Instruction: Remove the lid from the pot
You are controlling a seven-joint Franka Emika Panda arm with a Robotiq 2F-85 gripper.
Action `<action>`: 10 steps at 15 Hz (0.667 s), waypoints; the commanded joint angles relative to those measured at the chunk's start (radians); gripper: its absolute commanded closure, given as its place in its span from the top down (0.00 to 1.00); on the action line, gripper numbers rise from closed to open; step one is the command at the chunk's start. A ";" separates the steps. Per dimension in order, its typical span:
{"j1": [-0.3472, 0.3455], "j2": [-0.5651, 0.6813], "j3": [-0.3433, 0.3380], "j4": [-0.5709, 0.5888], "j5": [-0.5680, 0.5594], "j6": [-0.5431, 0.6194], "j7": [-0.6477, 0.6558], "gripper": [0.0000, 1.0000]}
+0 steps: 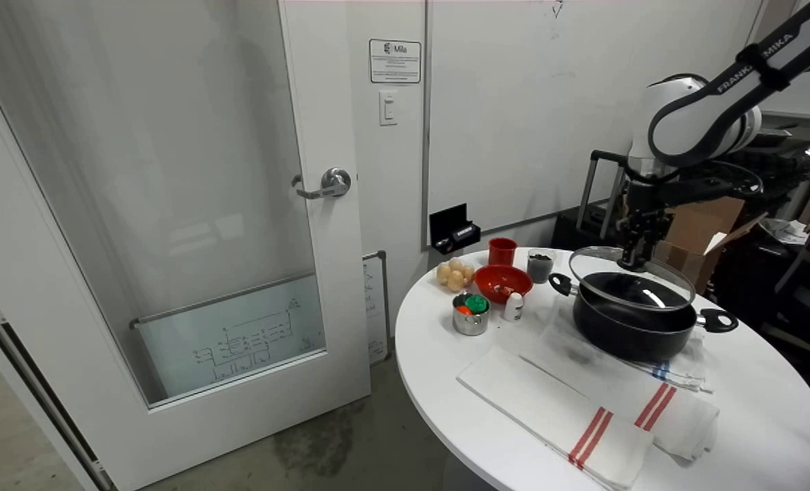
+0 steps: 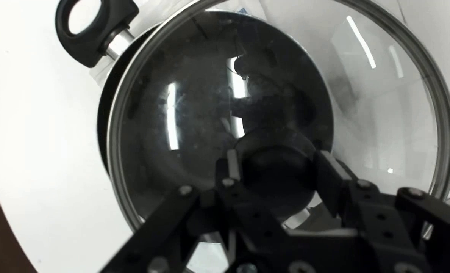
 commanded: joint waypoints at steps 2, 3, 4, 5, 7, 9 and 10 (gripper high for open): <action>0.082 -0.075 -0.001 -0.039 -0.077 -0.025 0.016 0.25; 0.105 -0.067 0.004 -0.025 -0.094 -0.036 0.021 0.25; 0.122 -0.063 0.007 -0.017 -0.110 -0.043 0.023 0.25; 0.142 -0.051 0.013 -0.002 -0.123 -0.056 0.024 0.25; 0.177 -0.031 0.025 0.023 -0.146 -0.077 0.027 0.25; 0.209 -0.003 0.039 0.056 -0.162 -0.103 0.026 0.25; 0.221 0.010 0.047 0.072 -0.167 -0.116 0.022 0.25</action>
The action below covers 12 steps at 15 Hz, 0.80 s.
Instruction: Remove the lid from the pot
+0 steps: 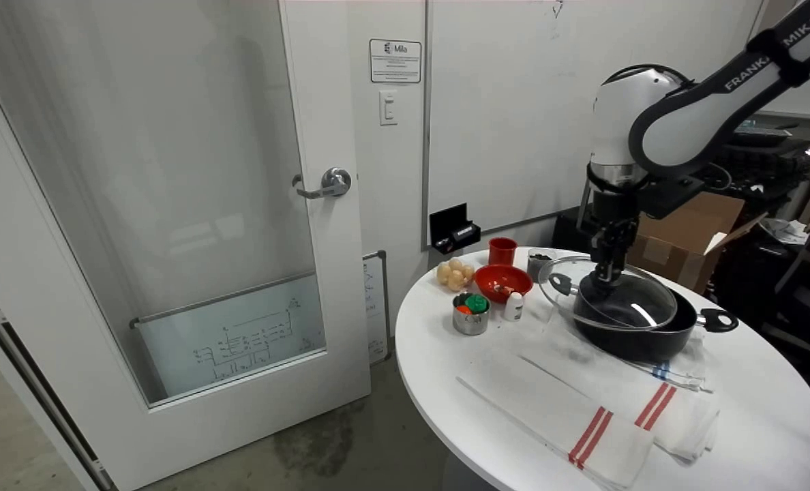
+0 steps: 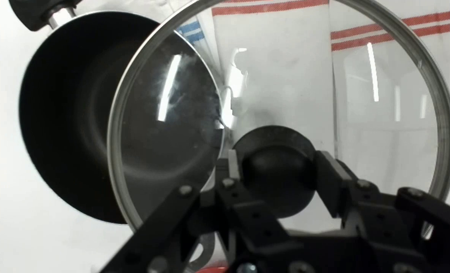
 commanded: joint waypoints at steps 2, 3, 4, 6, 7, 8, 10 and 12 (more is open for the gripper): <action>0.055 0.067 0.028 0.104 -0.050 -0.077 0.005 0.25; 0.064 0.086 0.034 0.126 -0.051 -0.082 0.001 0.25; 0.072 0.108 0.040 0.148 -0.053 -0.085 -0.004 0.25; 0.091 0.154 0.043 0.196 -0.062 -0.094 -0.002 0.25; 0.098 0.180 0.043 0.225 -0.064 -0.101 -0.003 0.25; 0.105 0.203 0.042 0.249 -0.068 -0.100 -0.004 0.25; 0.111 0.258 0.042 0.305 -0.070 -0.102 -0.012 0.25; 0.107 0.315 0.043 0.360 -0.064 -0.099 -0.023 0.25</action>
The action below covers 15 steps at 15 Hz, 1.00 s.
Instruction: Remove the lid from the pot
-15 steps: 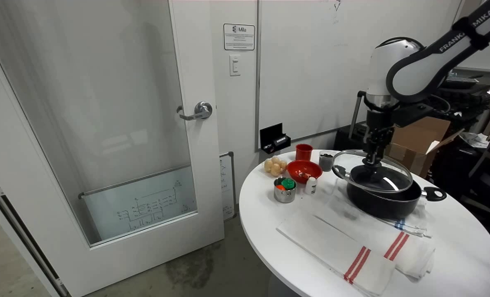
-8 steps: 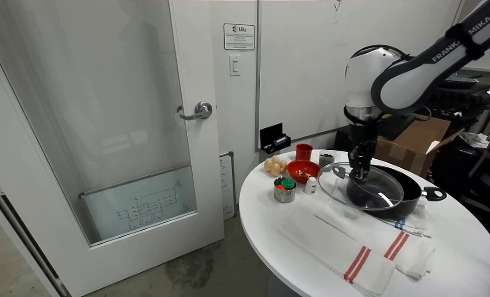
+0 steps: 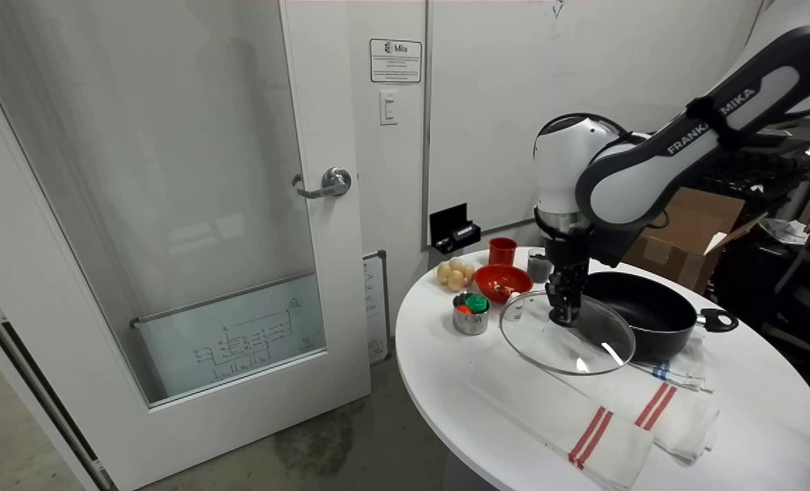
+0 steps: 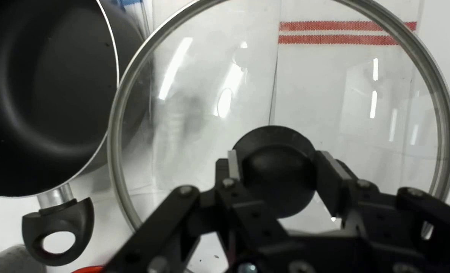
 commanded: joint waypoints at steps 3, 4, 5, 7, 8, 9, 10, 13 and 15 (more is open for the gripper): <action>-0.014 0.170 0.007 0.206 -0.001 -0.042 -0.037 0.25; -0.016 0.192 0.008 0.227 0.002 -0.043 -0.041 0.25; -0.022 0.218 0.012 0.251 0.007 -0.039 -0.049 0.25; -0.031 0.262 0.017 0.295 0.015 -0.041 -0.060 0.25; -0.034 0.280 0.018 0.315 0.019 -0.045 -0.063 0.25; -0.037 0.302 0.019 0.335 0.021 -0.045 -0.067 0.25; -0.040 0.316 0.021 0.351 0.023 -0.047 -0.073 0.25; -0.048 0.361 0.026 0.401 0.029 -0.061 -0.086 0.25; -0.052 0.385 0.030 0.429 0.032 -0.075 -0.094 0.25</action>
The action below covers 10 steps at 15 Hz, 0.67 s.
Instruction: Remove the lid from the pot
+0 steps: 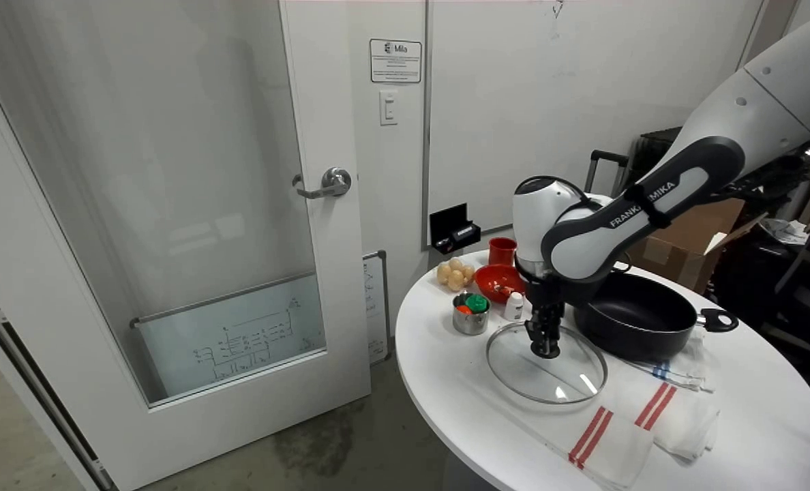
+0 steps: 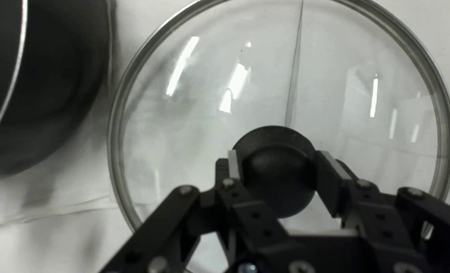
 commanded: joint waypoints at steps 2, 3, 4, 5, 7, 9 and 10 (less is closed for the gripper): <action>-0.018 0.062 0.020 0.115 0.024 -0.072 -0.041 0.25; -0.018 0.068 0.022 0.123 0.025 -0.076 -0.042 0.25; -0.017 0.069 0.022 0.126 0.023 -0.080 -0.043 0.25; -0.017 0.071 0.024 0.130 0.023 -0.083 -0.044 0.25; -0.017 0.068 0.025 0.130 0.022 -0.084 -0.045 0.31; -0.016 0.059 0.025 0.119 0.020 -0.079 -0.046 0.76; -0.014 0.051 0.024 0.108 0.019 -0.075 -0.044 0.82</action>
